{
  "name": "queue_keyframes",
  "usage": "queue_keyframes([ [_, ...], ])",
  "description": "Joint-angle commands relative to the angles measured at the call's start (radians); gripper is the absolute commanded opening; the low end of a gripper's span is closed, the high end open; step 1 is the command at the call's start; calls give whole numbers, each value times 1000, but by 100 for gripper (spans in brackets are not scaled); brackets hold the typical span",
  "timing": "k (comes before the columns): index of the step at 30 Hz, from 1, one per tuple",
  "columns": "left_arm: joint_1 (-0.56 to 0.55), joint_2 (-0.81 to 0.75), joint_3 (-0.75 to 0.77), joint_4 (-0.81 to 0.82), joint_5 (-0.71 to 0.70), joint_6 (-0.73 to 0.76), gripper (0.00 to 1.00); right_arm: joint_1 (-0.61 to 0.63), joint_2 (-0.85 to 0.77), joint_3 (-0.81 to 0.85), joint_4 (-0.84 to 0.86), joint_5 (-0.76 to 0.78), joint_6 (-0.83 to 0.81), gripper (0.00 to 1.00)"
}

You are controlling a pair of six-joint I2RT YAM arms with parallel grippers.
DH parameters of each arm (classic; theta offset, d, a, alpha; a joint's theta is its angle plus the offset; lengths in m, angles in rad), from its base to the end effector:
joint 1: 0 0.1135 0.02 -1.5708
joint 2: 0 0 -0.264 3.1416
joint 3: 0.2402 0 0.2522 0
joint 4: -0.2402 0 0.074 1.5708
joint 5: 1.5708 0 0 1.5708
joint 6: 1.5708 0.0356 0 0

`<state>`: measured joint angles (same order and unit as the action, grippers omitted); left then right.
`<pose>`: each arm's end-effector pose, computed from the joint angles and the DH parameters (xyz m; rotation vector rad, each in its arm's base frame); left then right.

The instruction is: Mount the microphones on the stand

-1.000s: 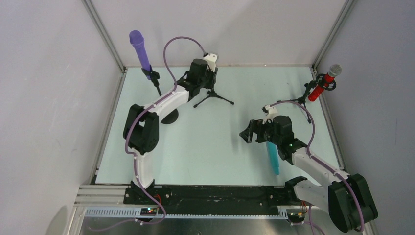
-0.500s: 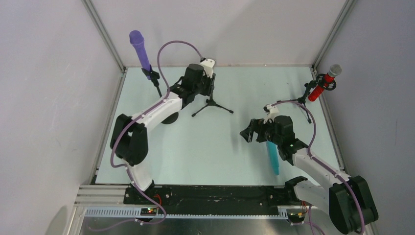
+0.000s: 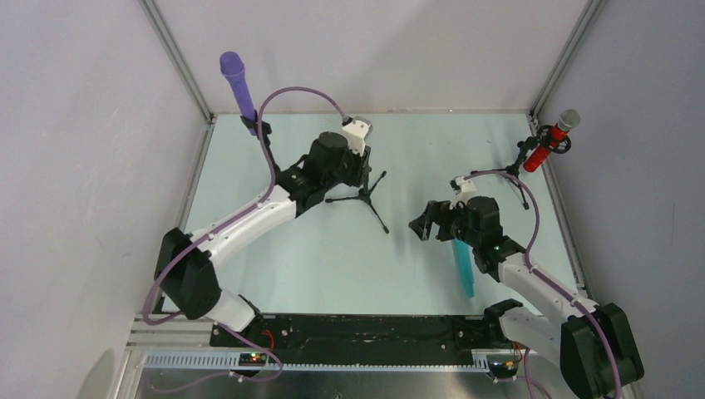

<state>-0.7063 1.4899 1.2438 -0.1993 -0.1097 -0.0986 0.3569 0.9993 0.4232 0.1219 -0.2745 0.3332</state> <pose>0.2685 -0.2239 0.3280 0.5417 1.9630 -0.3999 0.1958 0.0833 0.2049 -0.2034 2.0709 0.7074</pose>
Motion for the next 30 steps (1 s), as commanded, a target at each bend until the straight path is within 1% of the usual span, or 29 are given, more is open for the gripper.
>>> queue_keyframes([
  [1,-37,-120,-65,12,-75,-59,0,-5,-36,33,-12,20,7,99],
  [6,-83,-212,-124,-20,-94,-87,0,-4,-55,33,-28,29,9,99],
  [12,-115,-287,-97,-91,-103,-90,0,-4,-65,32,-37,31,13,100],
  [23,-229,-293,-83,-156,-89,-127,0,-3,-92,32,-63,43,13,100],
  [28,-248,-290,-105,-156,-79,-141,0,-4,-92,33,-68,43,8,99],
  [29,-248,-284,-113,-156,-77,-140,1,-4,-91,33,-67,44,8,99],
  [30,-248,-283,-115,-157,-77,-138,5,-4,-90,33,-65,44,11,99],
])
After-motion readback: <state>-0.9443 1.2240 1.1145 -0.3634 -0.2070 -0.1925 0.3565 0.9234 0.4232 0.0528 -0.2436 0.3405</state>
